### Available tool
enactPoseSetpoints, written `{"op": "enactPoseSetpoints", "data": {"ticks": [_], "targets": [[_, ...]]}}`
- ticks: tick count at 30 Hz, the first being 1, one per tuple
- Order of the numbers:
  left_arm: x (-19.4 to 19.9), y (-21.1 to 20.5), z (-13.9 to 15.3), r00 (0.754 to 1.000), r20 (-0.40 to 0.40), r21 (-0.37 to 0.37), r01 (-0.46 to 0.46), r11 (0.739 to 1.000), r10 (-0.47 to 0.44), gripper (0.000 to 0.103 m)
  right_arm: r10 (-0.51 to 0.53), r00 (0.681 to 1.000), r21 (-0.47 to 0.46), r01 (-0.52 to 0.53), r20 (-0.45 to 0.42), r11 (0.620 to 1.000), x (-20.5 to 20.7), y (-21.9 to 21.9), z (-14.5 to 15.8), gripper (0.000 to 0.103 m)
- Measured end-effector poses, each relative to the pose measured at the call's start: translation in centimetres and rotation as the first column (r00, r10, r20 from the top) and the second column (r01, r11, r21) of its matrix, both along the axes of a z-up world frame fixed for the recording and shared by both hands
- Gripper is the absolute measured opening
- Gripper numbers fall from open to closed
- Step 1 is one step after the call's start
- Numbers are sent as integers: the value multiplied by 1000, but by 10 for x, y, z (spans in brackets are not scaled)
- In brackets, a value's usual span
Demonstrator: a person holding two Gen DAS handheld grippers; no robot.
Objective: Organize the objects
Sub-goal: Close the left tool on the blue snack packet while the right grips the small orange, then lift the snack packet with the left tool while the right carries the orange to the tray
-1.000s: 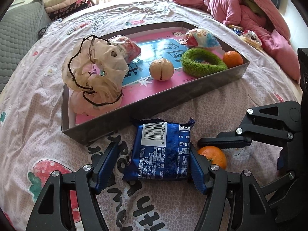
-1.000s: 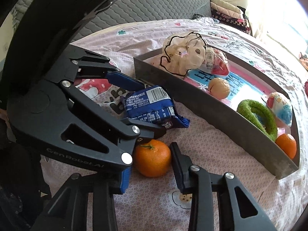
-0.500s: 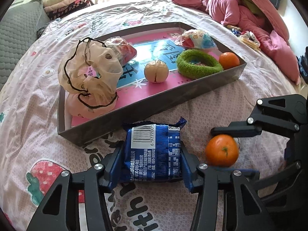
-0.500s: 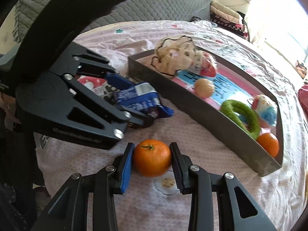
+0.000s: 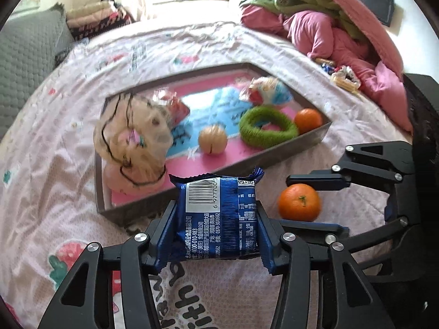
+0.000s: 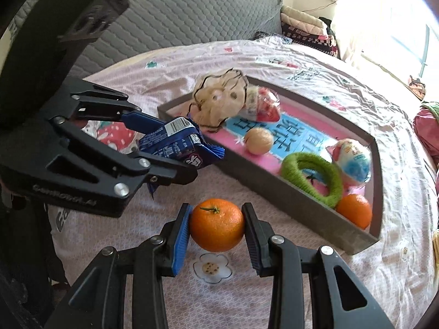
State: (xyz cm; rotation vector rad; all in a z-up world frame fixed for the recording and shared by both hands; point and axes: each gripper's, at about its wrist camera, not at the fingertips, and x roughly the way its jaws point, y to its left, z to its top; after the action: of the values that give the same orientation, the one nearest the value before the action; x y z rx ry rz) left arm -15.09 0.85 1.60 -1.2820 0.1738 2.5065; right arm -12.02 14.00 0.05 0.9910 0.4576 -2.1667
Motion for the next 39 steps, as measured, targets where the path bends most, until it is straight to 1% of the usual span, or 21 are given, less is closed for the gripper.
{"op": "enactPoseSetpoints", "data": {"ticks": [3,13,25,33,39], "targets": [[2,6,7,1000,-26,-5,9,1000,-9,53,-12,1000,-14,12,-9,1000,-1,3,5,37],[1,11,25,998,-59,50,9,999,-6,53,-64,996,-49,61,-55,997,-11,14,20,37],[1,10,47,994,-111,131,3,991,12,53,-189,977,-155,173,-95,973,-34,33,42,37],[-7,-2,66,986,-151,184,-41,982,70,53,-252,961,-214,224,-115,951,-43,45,53,37],[-19,-18,76,973,-177,196,-115,974,150,53,-278,953,-229,246,-121,942,-47,48,56,37]]}}
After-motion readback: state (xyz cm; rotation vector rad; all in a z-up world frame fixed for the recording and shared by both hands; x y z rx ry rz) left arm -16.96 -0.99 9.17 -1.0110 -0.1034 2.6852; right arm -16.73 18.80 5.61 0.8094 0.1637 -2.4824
